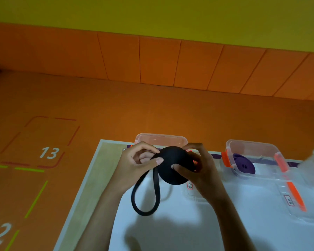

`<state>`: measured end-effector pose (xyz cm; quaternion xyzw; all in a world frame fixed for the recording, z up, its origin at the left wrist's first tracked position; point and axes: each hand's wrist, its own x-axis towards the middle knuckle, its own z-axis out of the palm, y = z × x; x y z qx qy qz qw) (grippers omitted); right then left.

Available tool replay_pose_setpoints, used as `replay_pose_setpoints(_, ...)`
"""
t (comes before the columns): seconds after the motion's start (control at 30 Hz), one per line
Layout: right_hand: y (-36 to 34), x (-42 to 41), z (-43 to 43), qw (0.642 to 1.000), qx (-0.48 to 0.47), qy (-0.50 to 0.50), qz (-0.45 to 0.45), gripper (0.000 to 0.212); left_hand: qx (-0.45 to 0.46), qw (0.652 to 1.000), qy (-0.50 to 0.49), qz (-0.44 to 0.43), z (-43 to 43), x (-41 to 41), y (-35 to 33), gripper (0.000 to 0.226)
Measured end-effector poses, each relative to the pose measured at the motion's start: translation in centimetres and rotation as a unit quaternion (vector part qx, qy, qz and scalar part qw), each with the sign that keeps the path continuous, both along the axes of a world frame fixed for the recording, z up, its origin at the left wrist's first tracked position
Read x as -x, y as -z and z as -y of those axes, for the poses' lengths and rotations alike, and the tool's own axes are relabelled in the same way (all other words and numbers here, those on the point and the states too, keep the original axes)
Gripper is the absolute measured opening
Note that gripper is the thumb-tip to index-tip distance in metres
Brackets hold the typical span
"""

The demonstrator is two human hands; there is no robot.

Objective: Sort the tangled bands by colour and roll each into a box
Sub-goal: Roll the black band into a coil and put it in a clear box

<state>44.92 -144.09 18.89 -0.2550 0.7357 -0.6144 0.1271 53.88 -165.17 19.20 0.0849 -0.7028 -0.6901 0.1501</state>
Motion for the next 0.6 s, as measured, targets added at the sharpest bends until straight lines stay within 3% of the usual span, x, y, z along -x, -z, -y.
replay_pose_setpoints(0.17,0.1,-0.5,-0.1,0.998,0.018,-0.029,0.05,0.043,0.015,1.0,0.01,-0.003,-0.5,-0.5,-0.4,0.017)
replay_pose_setpoints(0.27,-0.7,-0.9,-0.2,0.999,0.0,-0.033,0.006,0.042,-0.007,1.0,0.015,0.008,-1.2,-0.8,-0.5,0.017)
replay_pose_setpoints(0.4,-1.3,-1.2,-0.4,0.996,-0.022,-0.035,-0.083,0.036,0.036,0.999,0.036,0.0,-1.5,-1.1,-0.5,0.02)
replay_pose_setpoints(0.6,-1.0,-1.6,-0.9,0.997,-0.018,-0.033,-0.062,0.043,0.083,0.989,0.117,0.037,-0.5,-1.6,-1.0,0.028)
